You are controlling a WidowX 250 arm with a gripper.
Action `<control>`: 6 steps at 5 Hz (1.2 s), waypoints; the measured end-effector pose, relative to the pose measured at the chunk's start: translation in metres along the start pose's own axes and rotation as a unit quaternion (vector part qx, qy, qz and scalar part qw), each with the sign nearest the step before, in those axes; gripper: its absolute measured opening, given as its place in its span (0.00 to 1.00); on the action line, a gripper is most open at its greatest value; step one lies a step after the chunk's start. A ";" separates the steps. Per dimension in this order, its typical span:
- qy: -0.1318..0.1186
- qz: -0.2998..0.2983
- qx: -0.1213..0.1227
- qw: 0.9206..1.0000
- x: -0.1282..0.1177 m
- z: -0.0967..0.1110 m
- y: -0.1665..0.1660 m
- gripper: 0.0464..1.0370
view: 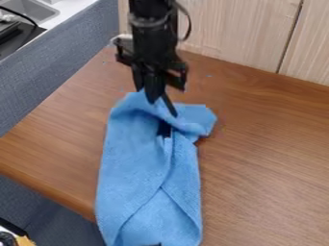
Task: Fold the cloth from top to bottom
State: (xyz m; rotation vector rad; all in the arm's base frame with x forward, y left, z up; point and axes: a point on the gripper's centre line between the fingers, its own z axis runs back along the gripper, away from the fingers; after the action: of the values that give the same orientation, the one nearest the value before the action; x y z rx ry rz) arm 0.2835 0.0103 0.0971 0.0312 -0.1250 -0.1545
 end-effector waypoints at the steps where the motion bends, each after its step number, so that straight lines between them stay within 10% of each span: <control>1: 0.021 -0.021 0.010 1.000 -0.021 -0.016 -0.006 0.01; 3: 0.045 0.013 0.034 0.998 -0.033 -0.032 -0.002 0.20; 6: 0.061 0.031 0.050 0.996 -0.036 -0.033 0.005 0.97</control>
State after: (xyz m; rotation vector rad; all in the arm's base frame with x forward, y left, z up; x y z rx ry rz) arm 0.2532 0.0216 0.0600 0.1372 -0.0117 -0.0843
